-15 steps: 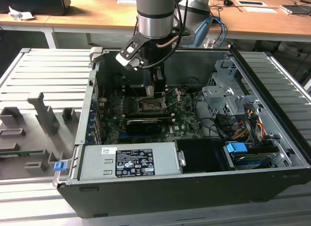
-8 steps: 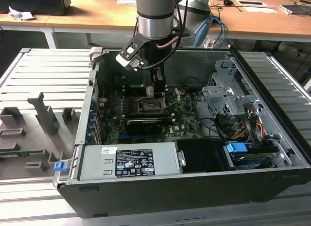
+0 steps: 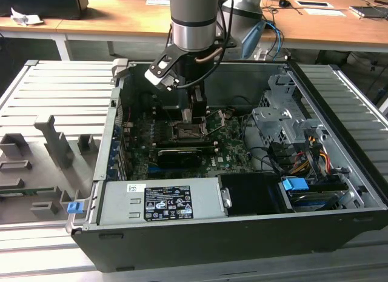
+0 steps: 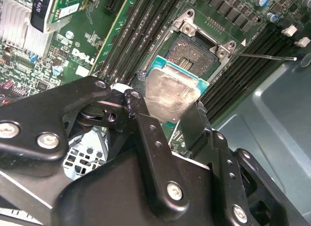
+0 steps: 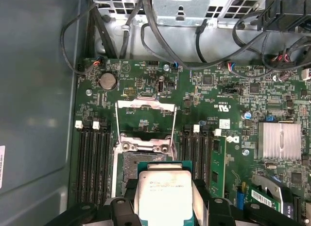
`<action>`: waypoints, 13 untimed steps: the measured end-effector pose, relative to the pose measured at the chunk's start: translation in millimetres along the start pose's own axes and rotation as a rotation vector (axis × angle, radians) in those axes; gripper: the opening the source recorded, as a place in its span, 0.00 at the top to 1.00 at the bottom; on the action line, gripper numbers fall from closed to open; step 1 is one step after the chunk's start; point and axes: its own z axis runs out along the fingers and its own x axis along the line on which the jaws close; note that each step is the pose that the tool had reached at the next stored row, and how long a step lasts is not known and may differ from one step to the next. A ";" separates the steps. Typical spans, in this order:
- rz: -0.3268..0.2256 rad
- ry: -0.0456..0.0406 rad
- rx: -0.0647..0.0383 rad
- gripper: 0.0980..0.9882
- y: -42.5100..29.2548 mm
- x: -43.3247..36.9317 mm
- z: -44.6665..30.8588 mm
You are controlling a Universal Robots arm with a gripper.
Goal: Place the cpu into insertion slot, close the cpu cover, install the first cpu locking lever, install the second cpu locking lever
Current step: 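Place the cpu into insertion slot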
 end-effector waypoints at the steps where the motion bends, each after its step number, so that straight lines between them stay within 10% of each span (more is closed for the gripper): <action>1: 0.000 0.0000 0.000 0.52 0.0 0.0 0.5; 13: 0.000 -0.0046 -0.001 0.52 -1.5 -0.2 9.9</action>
